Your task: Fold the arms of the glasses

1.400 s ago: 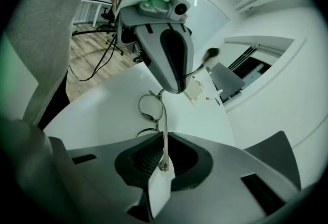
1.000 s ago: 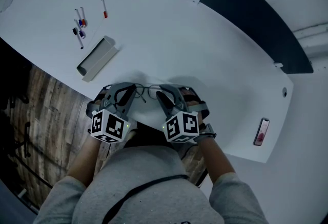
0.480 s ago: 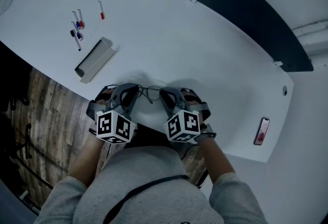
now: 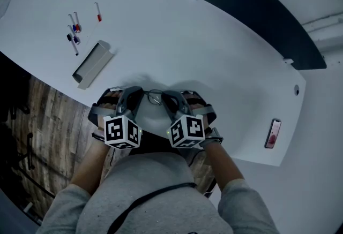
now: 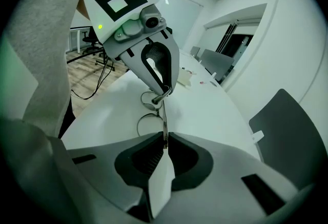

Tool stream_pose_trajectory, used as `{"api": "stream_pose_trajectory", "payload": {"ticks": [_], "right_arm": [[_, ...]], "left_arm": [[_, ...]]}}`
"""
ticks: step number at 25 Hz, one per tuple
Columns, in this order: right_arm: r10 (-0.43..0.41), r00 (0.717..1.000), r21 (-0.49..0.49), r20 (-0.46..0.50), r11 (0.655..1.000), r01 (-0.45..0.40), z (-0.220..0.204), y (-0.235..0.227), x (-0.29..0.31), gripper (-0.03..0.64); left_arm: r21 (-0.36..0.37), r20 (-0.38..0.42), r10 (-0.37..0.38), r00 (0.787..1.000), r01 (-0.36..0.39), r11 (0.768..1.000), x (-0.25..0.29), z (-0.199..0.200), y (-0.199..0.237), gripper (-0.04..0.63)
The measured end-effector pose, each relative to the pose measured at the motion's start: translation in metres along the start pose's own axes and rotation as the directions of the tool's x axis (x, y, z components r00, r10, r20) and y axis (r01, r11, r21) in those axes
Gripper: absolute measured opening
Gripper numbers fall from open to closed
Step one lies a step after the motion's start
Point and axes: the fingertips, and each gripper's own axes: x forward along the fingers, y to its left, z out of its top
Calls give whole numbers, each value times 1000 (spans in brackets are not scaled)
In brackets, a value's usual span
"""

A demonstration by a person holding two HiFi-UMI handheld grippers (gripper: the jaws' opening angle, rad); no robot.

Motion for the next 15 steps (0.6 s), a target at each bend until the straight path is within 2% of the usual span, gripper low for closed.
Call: {"api": "stream_pose_trajectory", "payload": {"ticks": [15], "right_arm": [[-2, 1000, -34, 3, 999, 2, -6, 3, 1, 41]], "left_arm": [[122, -73, -4, 997, 13, 992, 13, 2, -8, 28]]}}
